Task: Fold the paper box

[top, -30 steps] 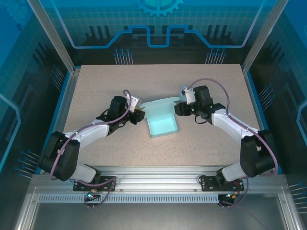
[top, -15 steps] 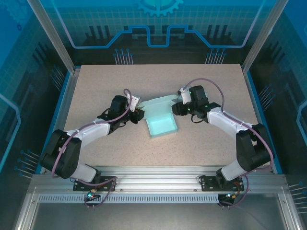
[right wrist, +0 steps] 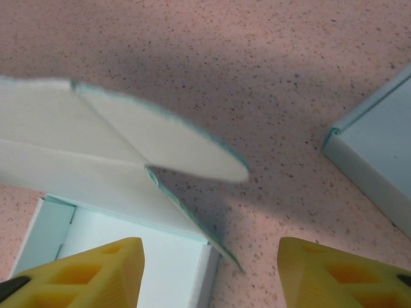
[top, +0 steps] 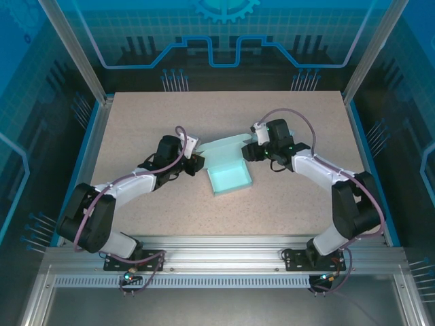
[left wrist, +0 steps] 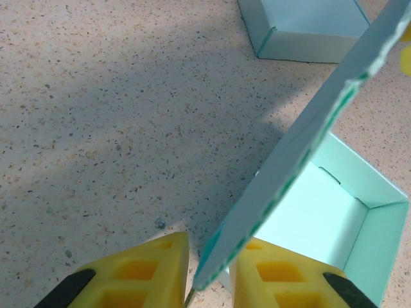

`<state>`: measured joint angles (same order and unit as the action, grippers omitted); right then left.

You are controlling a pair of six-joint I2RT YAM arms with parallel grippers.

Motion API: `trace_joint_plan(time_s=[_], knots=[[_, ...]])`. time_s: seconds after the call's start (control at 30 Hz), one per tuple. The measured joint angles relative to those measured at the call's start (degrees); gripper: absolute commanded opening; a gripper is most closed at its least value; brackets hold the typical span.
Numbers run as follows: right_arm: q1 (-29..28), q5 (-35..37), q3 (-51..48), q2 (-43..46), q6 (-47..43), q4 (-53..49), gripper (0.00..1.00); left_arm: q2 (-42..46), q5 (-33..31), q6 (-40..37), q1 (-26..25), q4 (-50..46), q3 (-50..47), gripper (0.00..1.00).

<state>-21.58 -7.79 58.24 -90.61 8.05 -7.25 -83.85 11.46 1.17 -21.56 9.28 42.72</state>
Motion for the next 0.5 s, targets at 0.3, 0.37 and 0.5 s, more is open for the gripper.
trace_joint_plan(time_s=[0.3,0.37,0.5], knots=[[-0.22,-1.51,2.89,-3.87,-0.52,0.48,0.26,-0.07,-0.02,2.05,0.00,-0.17,0.76,0.08],[-0.61,-0.76,2.89,-3.87,0.00,0.46,0.20,-0.11,0.00,3.50,-0.02,-0.13,0.90,0.06],[-2.40,1.66,2.80,-3.56,1.05,0.50,0.13,-0.11,-0.09,7.63,-0.37,0.13,0.90,0.04]])
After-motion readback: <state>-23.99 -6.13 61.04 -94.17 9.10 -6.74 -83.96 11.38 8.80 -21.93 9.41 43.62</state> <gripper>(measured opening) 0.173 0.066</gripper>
